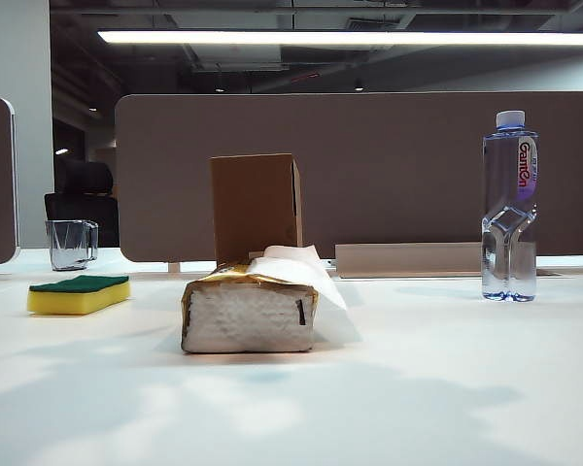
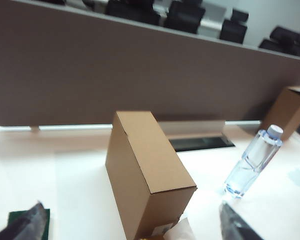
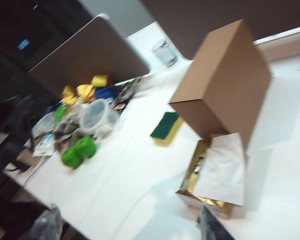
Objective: Move the sponge from left to right to wipe the table, avoiding obstacles on the table, and finally reaching the bottle of mineral water.
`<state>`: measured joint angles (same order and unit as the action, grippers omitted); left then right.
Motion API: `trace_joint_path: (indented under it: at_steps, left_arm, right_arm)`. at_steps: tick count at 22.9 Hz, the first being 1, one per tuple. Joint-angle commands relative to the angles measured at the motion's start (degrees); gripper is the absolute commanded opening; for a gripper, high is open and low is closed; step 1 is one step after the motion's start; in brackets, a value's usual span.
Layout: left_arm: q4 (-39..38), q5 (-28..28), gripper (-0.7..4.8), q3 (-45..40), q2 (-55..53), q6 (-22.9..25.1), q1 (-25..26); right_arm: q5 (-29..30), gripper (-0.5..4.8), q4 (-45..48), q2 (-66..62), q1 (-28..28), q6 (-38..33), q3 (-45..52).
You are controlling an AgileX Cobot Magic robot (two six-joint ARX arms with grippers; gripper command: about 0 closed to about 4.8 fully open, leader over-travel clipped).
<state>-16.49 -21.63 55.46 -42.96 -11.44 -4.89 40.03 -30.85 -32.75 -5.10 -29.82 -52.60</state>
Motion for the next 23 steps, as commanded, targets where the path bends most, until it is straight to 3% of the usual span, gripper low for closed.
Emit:
trace_joint_path:
  at_steps: [1, 5, 11, 13, 17, 23]
  left_arm:
    - [-1.2, -1.6, 4.79, 2.7, -4.5, 0.1, 0.0]
    - [-1.5, -3.0, 4.79, 5.8, -13.3, 0.5, 2.7]
    - [-5.4, -18.6, 4.79, 8.9, -27.5, 0.3, 13.7]
    - [-6.0, -20.4, 4.79, 9.9, -31.3, 0.5, 15.2]
    - [-5.7, -20.8, 4.79, 12.2, -38.7, 3.6, 15.5]
    - [-5.8, -20.6, 4.79, 19.6, -51.1, 5.5, 15.4]
  right_arm:
    - [1.8, 3.51, -0.6, -3.3, 0.0, -0.2, -3.4]
    - [5.6, 3.51, -0.7, -9.1, 0.0, -0.3, -6.6]
    - [11.4, 3.46, -2.3, -13.7, -0.1, -2.1, -7.0]
    - [11.5, 3.46, -3.1, -14.9, -0.1, -2.1, -7.0]
    - [12.7, 3.46, -3.4, -17.4, -0.7, -2.4, -7.0]
    - [12.7, 3.46, -3.3, -21.4, -6.2, -3.2, -7.0]
